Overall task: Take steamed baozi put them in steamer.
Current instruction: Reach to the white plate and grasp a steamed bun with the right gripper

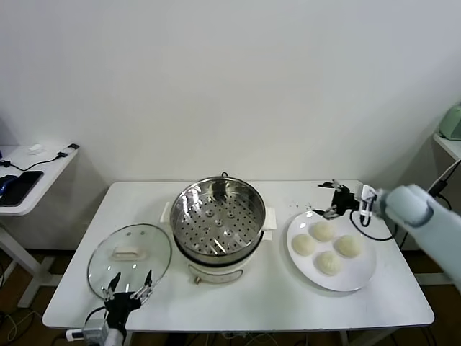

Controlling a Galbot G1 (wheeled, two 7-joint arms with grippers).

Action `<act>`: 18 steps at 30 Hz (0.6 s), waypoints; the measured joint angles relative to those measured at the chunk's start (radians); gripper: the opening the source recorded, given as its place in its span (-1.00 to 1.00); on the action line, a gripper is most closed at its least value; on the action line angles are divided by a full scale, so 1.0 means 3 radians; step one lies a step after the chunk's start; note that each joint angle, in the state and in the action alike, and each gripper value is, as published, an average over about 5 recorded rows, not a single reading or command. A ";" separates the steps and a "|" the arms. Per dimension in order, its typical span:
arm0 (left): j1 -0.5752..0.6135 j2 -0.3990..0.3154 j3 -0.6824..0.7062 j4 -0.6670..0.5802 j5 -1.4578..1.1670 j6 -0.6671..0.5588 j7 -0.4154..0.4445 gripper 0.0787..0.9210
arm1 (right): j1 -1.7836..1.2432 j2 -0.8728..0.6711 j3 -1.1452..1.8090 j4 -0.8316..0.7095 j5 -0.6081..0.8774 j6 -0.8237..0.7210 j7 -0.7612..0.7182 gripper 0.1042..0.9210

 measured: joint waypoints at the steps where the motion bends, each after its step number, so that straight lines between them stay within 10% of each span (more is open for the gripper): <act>1: 0.0001 -0.0002 -0.0003 0.0004 0.0000 -0.0002 0.0000 0.77 | 0.0166 0.0036 -0.0208 -0.0076 -0.0003 0.0015 -0.0088 0.76; 18: -0.0006 -0.0031 -0.0046 0.0080 -0.0002 -0.0007 -0.0004 0.77 | 0.0943 0.0913 -0.1655 -0.1024 0.0206 -0.0235 -0.0492 0.76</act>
